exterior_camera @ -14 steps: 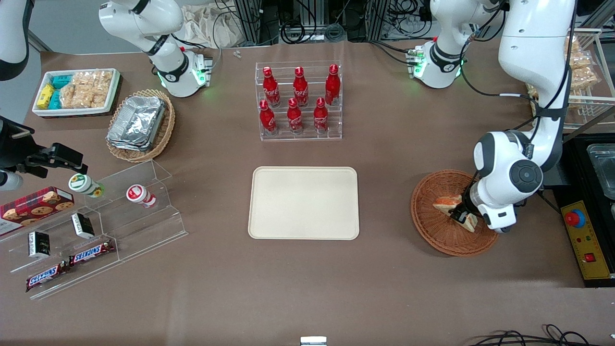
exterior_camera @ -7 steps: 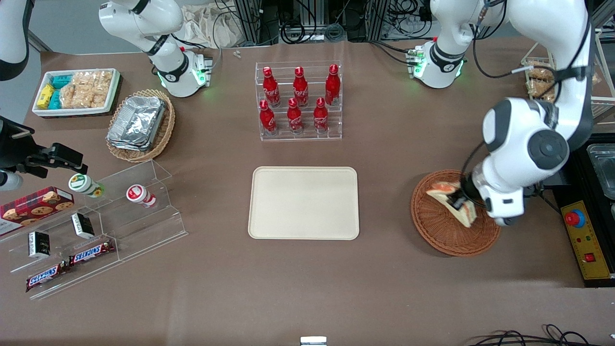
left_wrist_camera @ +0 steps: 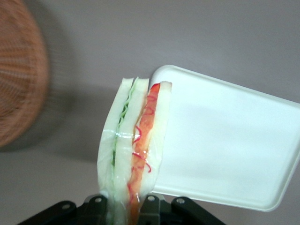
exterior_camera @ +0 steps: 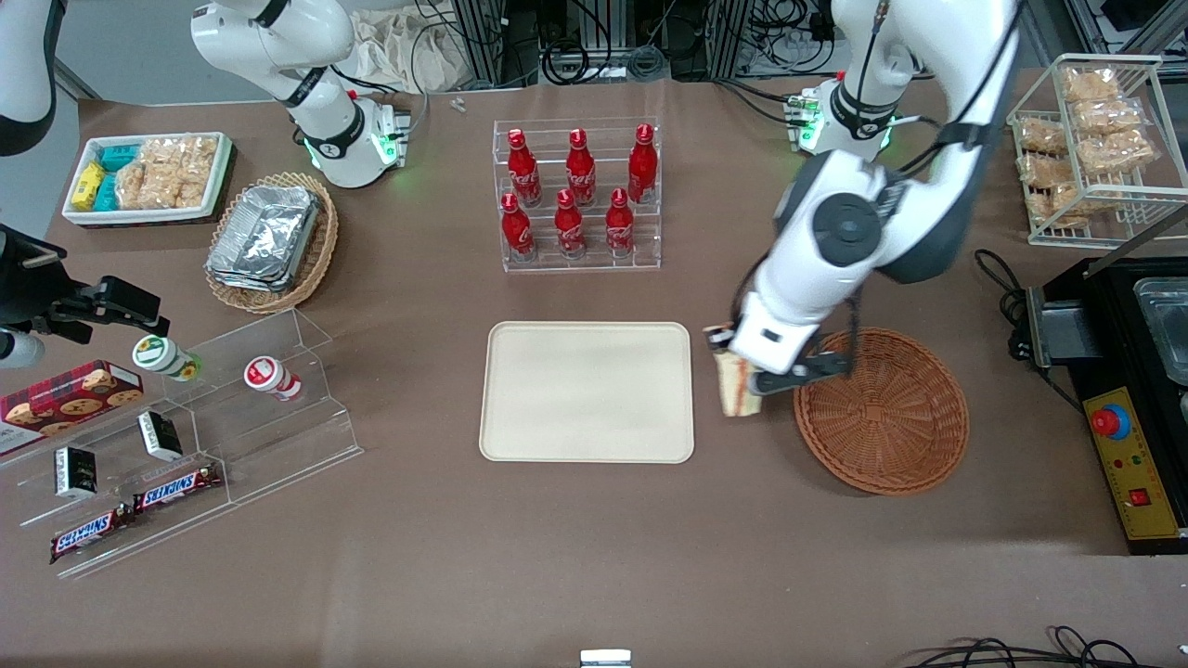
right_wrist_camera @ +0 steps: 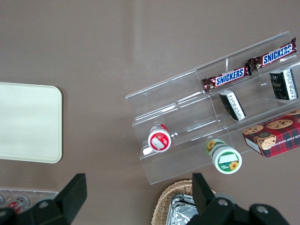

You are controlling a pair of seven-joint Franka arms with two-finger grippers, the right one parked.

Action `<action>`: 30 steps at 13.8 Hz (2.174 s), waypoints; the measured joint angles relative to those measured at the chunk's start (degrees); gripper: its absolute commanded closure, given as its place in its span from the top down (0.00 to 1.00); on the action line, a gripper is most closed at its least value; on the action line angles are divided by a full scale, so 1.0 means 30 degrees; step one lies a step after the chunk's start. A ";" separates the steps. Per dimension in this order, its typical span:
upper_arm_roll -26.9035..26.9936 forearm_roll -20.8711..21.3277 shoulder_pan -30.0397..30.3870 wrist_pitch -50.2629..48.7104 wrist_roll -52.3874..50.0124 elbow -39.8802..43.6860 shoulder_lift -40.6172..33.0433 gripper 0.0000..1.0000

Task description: Place sandwich from basket to tray

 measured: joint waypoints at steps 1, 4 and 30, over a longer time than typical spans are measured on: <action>-0.0152 0.0067 -0.0378 0.0922 0.0105 -0.0040 0.0715 0.00; -0.0171 0.0798 -0.1042 0.3143 0.0606 -0.0121 0.2990 0.25; 0.2015 0.0188 0.6101 -1.2768 0.9500 0.4774 -0.4972 1.00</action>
